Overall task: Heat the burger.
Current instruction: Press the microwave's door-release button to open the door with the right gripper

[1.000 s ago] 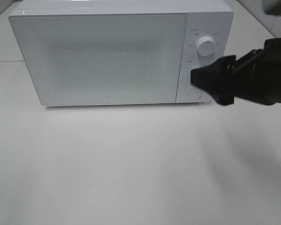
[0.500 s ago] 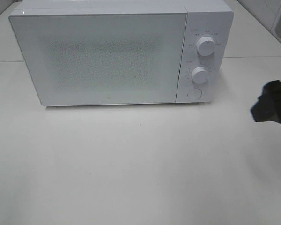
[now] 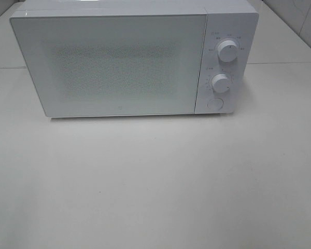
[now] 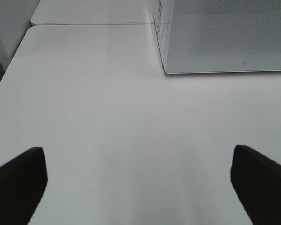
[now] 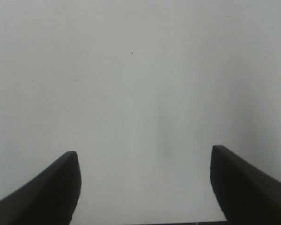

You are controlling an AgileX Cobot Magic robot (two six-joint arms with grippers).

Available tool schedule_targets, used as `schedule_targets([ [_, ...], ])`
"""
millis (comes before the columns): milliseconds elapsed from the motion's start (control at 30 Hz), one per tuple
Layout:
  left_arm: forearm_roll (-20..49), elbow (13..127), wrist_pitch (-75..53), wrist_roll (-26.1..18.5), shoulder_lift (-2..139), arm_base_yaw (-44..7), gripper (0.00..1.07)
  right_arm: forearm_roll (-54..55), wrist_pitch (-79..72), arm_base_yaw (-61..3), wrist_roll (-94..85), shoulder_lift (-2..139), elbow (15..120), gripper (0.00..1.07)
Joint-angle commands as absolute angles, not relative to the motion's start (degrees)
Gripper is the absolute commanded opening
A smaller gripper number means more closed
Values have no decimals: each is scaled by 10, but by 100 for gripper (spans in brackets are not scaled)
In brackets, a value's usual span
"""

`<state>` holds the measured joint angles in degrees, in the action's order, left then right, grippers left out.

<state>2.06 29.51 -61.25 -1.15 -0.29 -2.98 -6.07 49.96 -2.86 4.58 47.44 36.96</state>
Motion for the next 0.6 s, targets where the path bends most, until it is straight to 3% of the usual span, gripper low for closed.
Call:
schedule_targets([
  [33, 21, 296, -614, -8, -12, -28, 101, -57, 522, -25, 46, 419, 359, 76],
  [600, 21, 296, -614, -8, -12, -28, 101, -53, 540, -26, 14, 79, 289, 76],
])
